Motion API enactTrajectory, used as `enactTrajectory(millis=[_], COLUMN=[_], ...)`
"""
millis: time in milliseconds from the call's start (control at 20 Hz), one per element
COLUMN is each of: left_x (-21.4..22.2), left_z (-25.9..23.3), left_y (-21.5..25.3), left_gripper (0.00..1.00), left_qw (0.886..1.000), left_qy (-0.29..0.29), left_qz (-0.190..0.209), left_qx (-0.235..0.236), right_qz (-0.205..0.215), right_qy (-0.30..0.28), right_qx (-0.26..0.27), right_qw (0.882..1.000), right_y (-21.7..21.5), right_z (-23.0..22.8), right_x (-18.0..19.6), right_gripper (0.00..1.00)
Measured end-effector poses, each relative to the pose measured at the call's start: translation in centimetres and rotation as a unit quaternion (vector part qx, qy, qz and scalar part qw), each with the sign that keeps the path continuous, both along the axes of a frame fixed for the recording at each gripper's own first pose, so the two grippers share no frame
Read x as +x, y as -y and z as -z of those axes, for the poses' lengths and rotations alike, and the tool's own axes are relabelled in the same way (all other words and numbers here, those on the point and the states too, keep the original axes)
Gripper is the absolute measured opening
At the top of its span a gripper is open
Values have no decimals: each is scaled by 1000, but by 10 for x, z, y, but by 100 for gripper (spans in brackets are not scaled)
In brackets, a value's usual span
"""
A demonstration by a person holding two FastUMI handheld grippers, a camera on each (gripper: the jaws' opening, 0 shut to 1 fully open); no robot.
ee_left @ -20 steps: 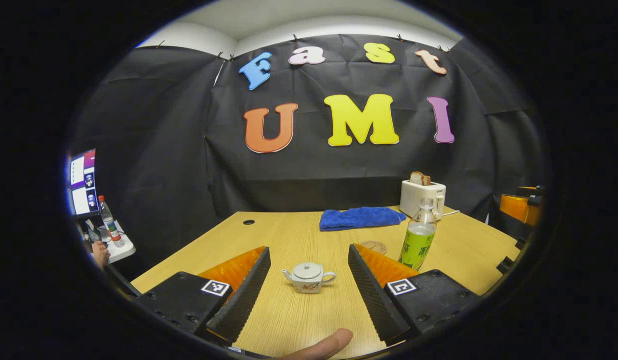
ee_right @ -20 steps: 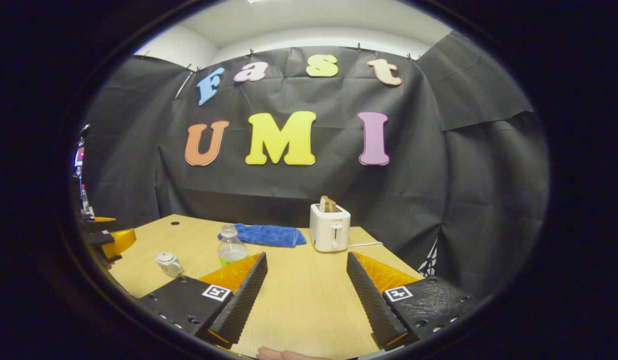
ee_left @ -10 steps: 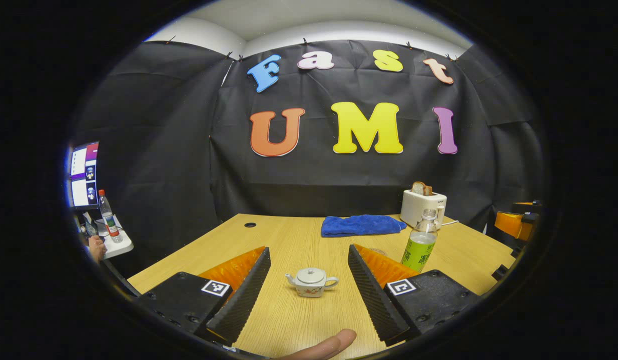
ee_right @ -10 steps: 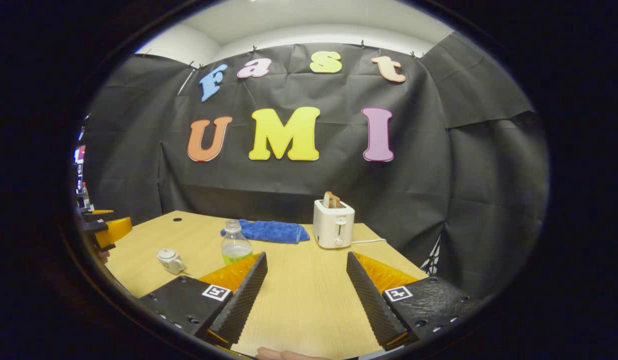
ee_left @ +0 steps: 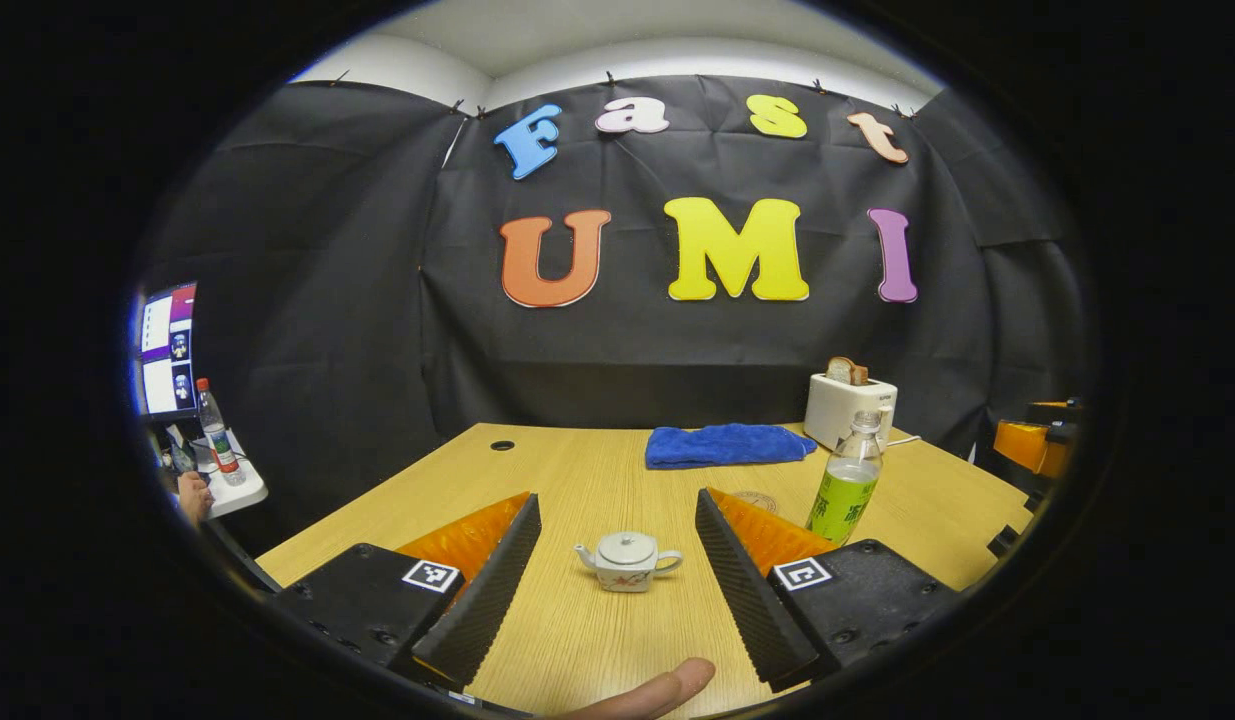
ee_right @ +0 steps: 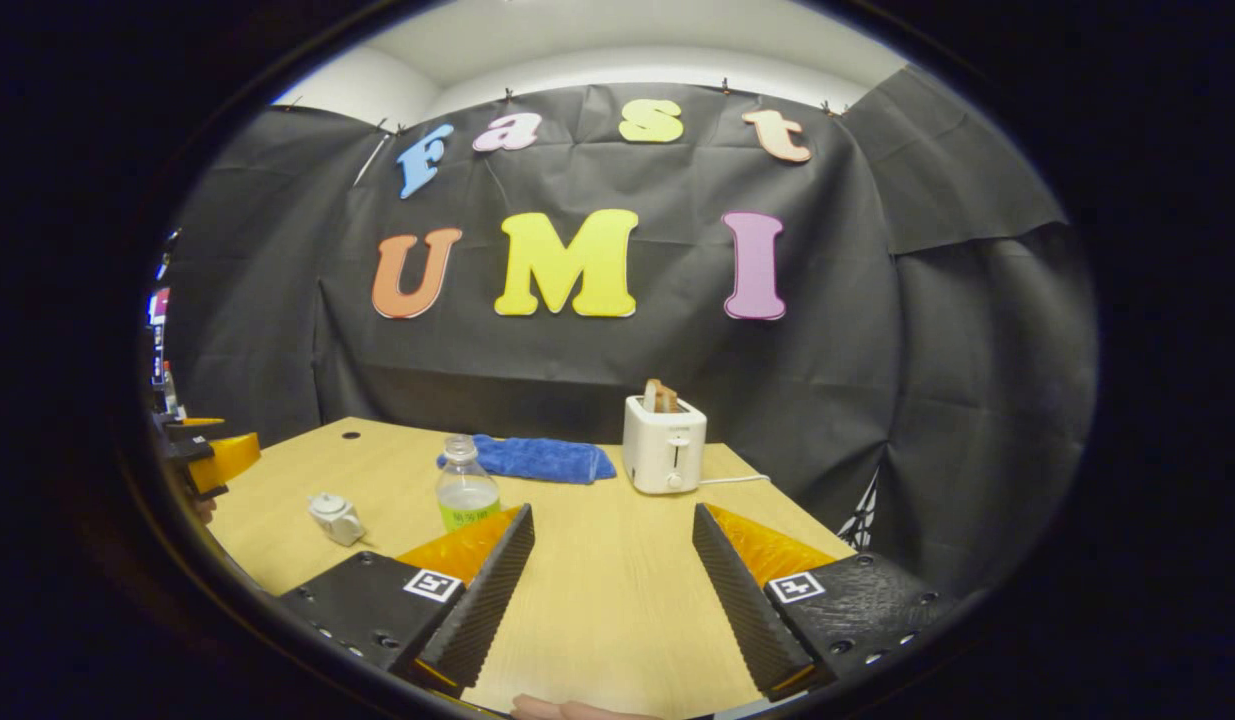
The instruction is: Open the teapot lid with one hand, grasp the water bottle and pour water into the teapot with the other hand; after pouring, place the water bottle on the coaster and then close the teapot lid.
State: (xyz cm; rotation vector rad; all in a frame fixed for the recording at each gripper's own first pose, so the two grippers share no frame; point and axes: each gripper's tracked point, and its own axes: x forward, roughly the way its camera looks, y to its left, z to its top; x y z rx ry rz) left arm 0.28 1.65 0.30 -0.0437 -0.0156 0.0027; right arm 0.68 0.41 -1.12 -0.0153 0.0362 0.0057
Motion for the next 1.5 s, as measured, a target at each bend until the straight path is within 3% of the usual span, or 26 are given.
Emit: enactTrajectory(millis=[400,1050,1300,1500], left_x=[12,97,123,135], left_z=[11,62,78,87], left_y=[7,8,3,4], left_gripper=[98,98,97,83], left_qw=[1000,999,999,999], left_qy=[-8,-25,-42,-43], left_qz=[17,28,27,29], left_qx=[-4,10,-6,-12], right_qz=[5,16,17,14], right_qy=[-2,-28,-38,-44], right_qx=[-7,-2,-10,-21], right_qw=[1000,999,999,999], right_y=[0,-3,-12,-20], right_z=[4,25,36,44], right_x=[3,22,28,30], right_gripper=[95,95,95,98])
